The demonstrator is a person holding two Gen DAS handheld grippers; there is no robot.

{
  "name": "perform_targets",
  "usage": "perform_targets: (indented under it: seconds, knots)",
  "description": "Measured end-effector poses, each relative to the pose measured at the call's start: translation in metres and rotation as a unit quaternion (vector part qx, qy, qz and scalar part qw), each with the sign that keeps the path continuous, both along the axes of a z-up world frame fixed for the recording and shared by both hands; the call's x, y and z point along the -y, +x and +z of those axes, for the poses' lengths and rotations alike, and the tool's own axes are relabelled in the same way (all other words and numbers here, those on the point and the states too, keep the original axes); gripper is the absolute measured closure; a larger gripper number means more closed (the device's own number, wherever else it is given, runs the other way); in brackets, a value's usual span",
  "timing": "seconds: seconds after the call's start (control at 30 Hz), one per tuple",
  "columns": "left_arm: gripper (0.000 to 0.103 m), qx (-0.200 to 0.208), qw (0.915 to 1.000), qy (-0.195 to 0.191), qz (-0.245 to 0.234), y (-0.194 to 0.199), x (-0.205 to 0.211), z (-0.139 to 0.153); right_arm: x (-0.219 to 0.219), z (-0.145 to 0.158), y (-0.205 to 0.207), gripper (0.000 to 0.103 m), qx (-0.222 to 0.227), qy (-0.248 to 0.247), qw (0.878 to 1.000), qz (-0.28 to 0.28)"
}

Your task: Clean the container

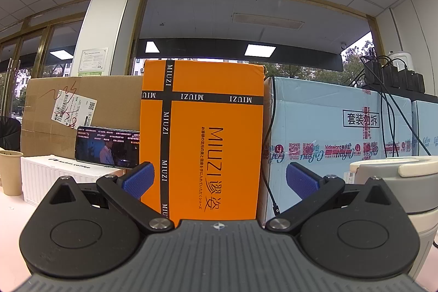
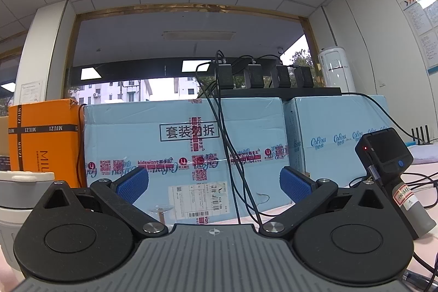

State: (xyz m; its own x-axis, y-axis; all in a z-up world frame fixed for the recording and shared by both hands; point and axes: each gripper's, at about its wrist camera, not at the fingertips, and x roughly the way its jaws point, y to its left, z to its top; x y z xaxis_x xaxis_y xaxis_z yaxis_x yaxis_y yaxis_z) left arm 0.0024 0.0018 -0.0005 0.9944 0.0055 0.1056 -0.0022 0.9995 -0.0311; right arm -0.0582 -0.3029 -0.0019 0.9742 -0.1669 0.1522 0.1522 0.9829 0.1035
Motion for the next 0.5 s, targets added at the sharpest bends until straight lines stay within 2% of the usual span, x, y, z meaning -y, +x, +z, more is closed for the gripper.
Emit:
perform_targets:
  seconds: [0.3,0.5]
  knots:
    - [0.000,0.000,1.0000,0.000,0.000,0.000,0.001,-0.001,-0.001,-0.001,-0.006,0.000,0.017,0.004,1.000,-0.018]
    - [0.000,0.003,1.0000,-0.001,0.003,-0.001,0.000,-0.001,0.007,-0.002,-0.014,0.000,0.045,0.036,0.998,-0.033]
